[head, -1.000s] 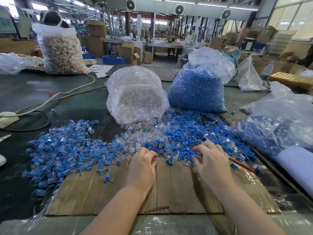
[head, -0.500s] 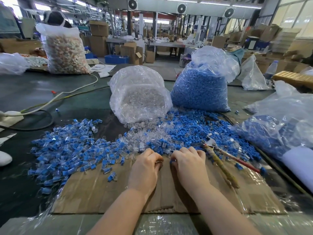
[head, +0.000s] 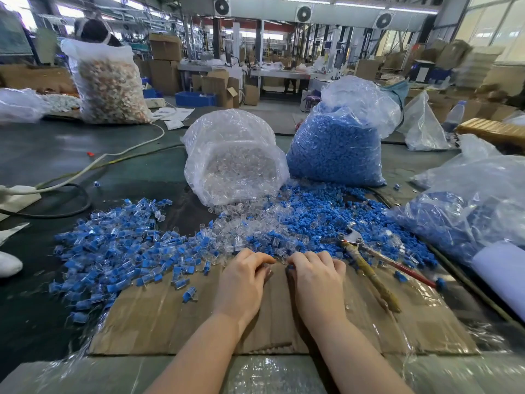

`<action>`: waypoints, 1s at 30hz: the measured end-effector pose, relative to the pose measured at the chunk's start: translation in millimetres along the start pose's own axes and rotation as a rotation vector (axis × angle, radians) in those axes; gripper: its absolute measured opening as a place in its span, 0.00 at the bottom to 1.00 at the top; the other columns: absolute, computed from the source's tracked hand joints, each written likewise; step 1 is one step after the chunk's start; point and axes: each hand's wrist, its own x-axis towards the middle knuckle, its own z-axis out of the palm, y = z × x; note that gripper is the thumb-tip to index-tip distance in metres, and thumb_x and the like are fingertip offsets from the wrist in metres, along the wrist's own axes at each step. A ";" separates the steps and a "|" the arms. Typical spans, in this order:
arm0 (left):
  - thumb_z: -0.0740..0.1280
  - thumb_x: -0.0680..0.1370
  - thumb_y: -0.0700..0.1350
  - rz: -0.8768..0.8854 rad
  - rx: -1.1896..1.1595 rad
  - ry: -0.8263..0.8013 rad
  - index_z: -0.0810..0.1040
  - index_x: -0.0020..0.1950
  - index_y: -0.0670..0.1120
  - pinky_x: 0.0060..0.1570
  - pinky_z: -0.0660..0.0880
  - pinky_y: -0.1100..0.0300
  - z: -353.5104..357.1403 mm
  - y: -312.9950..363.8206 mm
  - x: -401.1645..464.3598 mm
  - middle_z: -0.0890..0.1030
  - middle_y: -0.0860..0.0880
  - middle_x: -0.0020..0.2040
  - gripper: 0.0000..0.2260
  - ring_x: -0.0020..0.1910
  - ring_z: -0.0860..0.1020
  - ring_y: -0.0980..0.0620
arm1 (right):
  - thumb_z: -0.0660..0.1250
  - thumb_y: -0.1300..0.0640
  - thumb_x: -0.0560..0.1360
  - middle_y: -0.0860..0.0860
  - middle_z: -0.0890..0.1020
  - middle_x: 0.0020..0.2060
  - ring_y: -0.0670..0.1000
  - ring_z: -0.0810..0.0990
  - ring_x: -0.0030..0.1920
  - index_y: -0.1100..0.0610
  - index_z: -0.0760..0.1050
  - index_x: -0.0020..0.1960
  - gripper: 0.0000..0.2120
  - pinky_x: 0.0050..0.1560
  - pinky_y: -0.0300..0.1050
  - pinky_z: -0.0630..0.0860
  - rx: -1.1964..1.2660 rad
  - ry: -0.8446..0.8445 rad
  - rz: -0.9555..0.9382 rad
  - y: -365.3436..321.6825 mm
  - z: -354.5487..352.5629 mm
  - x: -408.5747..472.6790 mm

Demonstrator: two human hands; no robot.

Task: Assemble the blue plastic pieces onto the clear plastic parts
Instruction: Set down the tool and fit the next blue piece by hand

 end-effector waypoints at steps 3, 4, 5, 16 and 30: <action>0.67 0.76 0.42 -0.038 -0.062 0.003 0.81 0.51 0.50 0.43 0.65 0.79 -1.2 -0.1 -0.3 0.78 0.57 0.44 0.06 0.42 0.73 0.62 | 0.63 0.62 0.75 0.50 0.80 0.46 0.56 0.74 0.50 0.53 0.78 0.54 0.11 0.52 0.52 0.65 0.038 0.006 0.019 3.2 1.8 0.2; 0.67 0.76 0.42 -0.053 -0.086 0.000 0.81 0.50 0.50 0.43 0.65 0.80 -1.6 0.0 -0.4 0.78 0.58 0.43 0.06 0.41 0.74 0.63 | 0.63 0.63 0.74 0.51 0.79 0.46 0.56 0.74 0.50 0.53 0.78 0.56 0.13 0.51 0.53 0.65 0.047 0.026 0.025 4.3 1.9 -0.1; 0.68 0.75 0.42 -0.066 -0.109 -0.005 0.81 0.50 0.51 0.42 0.66 0.80 -1.7 0.0 -0.6 0.78 0.59 0.41 0.06 0.41 0.74 0.65 | 0.64 0.64 0.74 0.52 0.79 0.47 0.56 0.74 0.50 0.53 0.78 0.56 0.14 0.51 0.53 0.65 0.057 0.032 0.034 4.4 1.4 -0.2; 0.69 0.74 0.41 -0.127 -0.191 -0.019 0.80 0.46 0.52 0.39 0.68 0.79 0.5 -3.4 -0.4 0.78 0.61 0.37 0.05 0.39 0.76 0.66 | 0.73 0.64 0.69 0.48 0.82 0.34 0.52 0.79 0.36 0.56 0.80 0.40 0.05 0.39 0.42 0.73 0.542 0.153 -0.018 9.5 -3.9 -6.5; 0.71 0.73 0.41 -0.144 -0.322 -0.121 0.77 0.40 0.56 0.42 0.73 0.72 -5.0 -1.0 -0.7 0.81 0.57 0.38 0.09 0.39 0.78 0.64 | 0.75 0.57 0.65 0.47 0.77 0.29 0.52 0.76 0.33 0.54 0.73 0.33 0.10 0.39 0.43 0.57 0.356 0.141 -0.135 4.0 -2.3 -6.4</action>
